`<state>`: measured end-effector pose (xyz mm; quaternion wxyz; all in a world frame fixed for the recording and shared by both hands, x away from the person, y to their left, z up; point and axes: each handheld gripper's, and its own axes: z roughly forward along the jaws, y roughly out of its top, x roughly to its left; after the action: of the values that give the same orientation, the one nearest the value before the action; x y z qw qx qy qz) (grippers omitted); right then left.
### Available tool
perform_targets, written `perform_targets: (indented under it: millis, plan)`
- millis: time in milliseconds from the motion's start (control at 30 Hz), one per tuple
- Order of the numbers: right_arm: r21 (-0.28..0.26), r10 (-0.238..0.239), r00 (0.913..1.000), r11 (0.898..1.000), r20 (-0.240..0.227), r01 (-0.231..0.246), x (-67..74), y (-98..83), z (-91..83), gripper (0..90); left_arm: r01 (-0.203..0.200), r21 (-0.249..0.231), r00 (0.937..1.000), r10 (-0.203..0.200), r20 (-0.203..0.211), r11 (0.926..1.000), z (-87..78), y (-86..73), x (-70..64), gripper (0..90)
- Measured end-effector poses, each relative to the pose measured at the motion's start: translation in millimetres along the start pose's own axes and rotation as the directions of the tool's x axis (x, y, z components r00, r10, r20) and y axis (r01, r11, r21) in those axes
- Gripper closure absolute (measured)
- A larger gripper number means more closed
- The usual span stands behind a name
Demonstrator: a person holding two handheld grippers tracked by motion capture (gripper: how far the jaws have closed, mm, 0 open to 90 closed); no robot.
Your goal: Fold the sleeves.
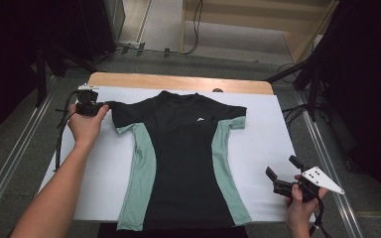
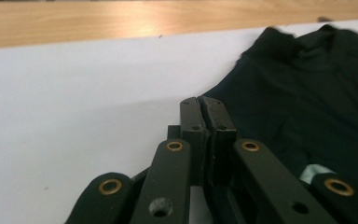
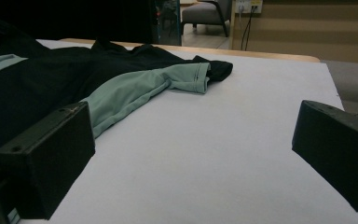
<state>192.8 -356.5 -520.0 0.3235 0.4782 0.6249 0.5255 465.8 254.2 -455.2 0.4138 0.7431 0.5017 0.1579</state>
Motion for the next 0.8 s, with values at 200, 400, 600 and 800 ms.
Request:
perform_targets:
  millis: [200,400,600,800]
  plan:
    - [0.000,-0.001,1.0000,1.000,0.000,0.001,-0.3,-0.1,0.2,0.0,-0.036,-0.032,0.9990,0.037,0.025,0.9988,-8.1,8.7,-14.6,87.9]
    - [0.000,0.001,1.0000,1.000,-0.002,-0.001,-0.8,-0.3,0.0,0.0,-0.034,-0.047,0.9977,0.036,0.058,0.9983,-12.1,15.1,-28.2,87.9]
    - [0.000,0.000,1.0000,1.000,-0.002,0.000,-0.8,-0.3,-0.1,0.0,-0.064,-0.056,0.9944,0.069,0.080,0.9964,-14.3,21.2,-45.2,87.9]
    - [0.000,0.003,1.0000,1.000,-0.005,-0.003,-1.1,-0.3,-0.5,0.0,-0.073,-0.071,0.9894,0.081,0.121,0.9948,-14.2,24.9,-62.0,87.9]
